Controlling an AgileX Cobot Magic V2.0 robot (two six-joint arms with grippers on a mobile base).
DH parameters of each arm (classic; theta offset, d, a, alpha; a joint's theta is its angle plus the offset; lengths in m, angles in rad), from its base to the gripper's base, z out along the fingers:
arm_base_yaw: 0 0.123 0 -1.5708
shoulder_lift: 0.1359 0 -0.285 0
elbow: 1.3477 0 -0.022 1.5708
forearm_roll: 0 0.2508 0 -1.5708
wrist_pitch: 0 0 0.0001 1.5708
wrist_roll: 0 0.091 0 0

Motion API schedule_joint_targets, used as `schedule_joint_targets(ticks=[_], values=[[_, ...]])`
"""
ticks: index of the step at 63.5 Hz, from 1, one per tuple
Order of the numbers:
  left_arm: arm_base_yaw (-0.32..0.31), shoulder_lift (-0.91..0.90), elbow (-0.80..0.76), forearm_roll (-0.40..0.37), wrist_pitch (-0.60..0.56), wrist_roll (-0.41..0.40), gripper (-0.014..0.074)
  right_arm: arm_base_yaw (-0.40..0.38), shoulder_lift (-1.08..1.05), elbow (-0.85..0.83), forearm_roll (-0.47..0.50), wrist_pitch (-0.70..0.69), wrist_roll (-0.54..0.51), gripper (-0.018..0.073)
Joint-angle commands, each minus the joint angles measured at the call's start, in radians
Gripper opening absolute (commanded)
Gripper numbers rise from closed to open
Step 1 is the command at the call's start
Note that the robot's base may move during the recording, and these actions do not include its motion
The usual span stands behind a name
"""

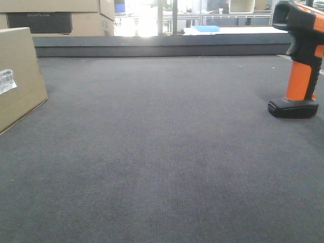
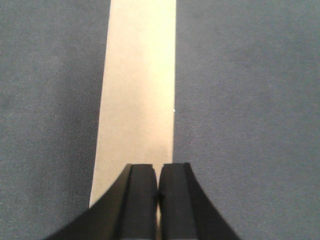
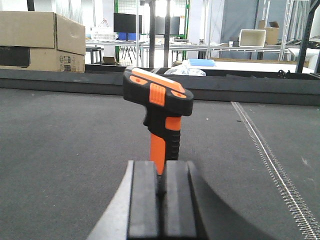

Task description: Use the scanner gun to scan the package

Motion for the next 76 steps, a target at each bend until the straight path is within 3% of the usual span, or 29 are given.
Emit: schedule_joint_targets(ticks=[1, 9, 15, 45, 52, 66, 76], values=[[0.005, 0.013, -0.01, 0.014, -0.01, -0.002, 0.0221, 0.004, -0.004, 0.0, 0.0, -0.02, 0.0, -0.0162], [0.005, 0.037, -0.01, 0.048, -0.01, -0.002, 0.0489, 0.004, -0.004, 0.0, 0.0, -0.02, 0.0, -0.0162], [0.005, 0.06, -0.01, 0.073, -0.01, -0.002, 0.061, 0.004, -0.004, 0.0, 0.0, -0.02, 0.0, -0.0162], [0.005, 0.212, -0.01, 0.069, 0.049, -0.002, 0.0598, 0.004, -0.004, 0.0, 0.0, -0.02, 0.0, -0.0162], [0.005, 0.215, -0.01, 0.065, 0.052, -0.002, 0.0496, 0.004, -0.004, 0.0, 0.0, -0.02, 0.0, -0.0162], [0.005, 0.212, -0.01, 0.065, 0.05, -0.002, -0.0117, 0.004, -0.004, 0.0, 0.0, -0.02, 0.0, -0.0162], [0.005, 0.208, -0.037, 0.041, 0.056, -0.014, -0.0111, 0.004, -0.004, 0.0, 0.0, -0.02, 0.0, -0.0162]])
